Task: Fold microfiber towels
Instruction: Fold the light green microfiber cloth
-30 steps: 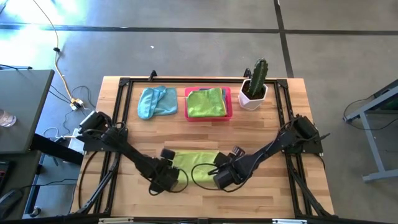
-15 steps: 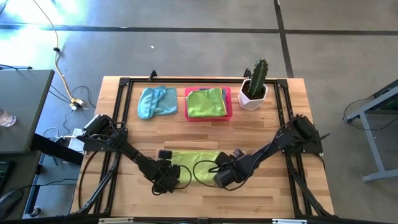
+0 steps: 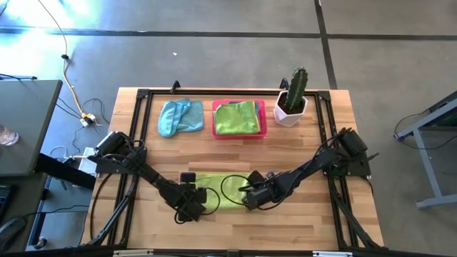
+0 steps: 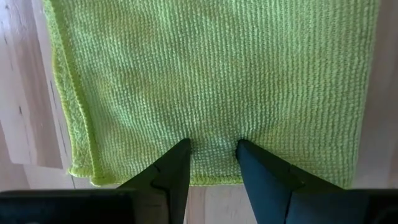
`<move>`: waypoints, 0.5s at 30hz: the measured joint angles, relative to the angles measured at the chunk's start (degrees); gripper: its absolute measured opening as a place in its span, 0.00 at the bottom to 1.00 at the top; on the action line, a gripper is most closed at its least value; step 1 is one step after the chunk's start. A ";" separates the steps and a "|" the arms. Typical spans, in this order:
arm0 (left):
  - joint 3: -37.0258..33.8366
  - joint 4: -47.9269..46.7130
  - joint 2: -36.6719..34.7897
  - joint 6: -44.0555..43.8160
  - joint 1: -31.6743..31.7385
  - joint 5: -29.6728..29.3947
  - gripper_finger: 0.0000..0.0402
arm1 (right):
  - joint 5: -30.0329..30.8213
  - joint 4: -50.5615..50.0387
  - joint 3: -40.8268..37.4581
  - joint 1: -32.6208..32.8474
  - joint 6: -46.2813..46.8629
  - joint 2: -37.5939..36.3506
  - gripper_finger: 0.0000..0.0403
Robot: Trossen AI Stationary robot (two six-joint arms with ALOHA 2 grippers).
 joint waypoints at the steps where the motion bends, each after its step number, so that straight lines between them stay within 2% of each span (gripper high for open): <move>1: 0.21 -0.06 0.02 0.03 0.00 0.03 0.33 | -0.04 0.07 0.24 -0.02 0.02 0.06 0.43; 9: 1.90 0.86 0.55 1.09 0.00 -0.42 0.33 | 0.93 0.50 0.92 -0.02 1.55 0.25 0.42; 12: 1.91 0.68 0.56 1.10 0.02 -0.64 0.33 | 1.54 0.23 0.92 0.00 1.55 0.27 0.35; 15: 1.95 0.33 0.61 1.06 0.02 -1.40 0.33 | 2.55 -0.02 0.92 0.03 1.49 0.30 0.23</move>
